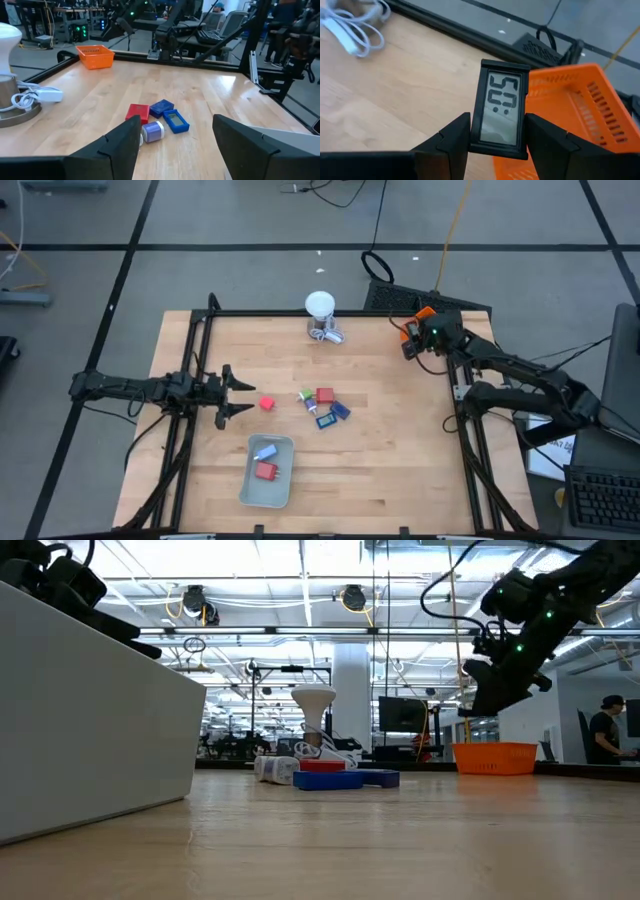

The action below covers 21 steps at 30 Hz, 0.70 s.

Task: Pick & Place Office items
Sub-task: Put the black digital clock into the orange bin

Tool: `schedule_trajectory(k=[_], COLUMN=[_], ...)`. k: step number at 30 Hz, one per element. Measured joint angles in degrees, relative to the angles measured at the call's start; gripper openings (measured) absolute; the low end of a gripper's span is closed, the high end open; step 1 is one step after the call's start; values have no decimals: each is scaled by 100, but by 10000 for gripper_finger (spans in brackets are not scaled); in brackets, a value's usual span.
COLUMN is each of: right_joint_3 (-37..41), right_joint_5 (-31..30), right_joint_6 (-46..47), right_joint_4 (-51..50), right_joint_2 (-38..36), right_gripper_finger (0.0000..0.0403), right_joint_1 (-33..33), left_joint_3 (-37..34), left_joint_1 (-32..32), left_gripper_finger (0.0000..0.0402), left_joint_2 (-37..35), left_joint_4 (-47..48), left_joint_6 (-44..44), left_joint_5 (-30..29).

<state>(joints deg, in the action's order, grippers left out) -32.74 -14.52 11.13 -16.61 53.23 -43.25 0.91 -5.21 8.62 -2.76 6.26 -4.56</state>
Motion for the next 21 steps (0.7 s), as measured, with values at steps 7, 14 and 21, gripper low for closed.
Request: schedule_trajectory(k=[7,14,21], right_joint_3=[430,873,1056], right_joint_5=[273,274,272], right_joint_6=[-57,-92,-172], right_joint_4=[403,960,1062], right_joint_2=[2,4,2], right_gripper_finger=[165,165,165], right_joint_1=[-471,-780,-924], left_joint_3=[0,0,0], left_joint_1=[0,0,0], left_gripper_finger=[269,267,252], left_joint_2=[0,0,0], left_joint_4=[1,0,0], left_joint_6=[-2,-2,-4], left_joint_5=[0,-2,-2])
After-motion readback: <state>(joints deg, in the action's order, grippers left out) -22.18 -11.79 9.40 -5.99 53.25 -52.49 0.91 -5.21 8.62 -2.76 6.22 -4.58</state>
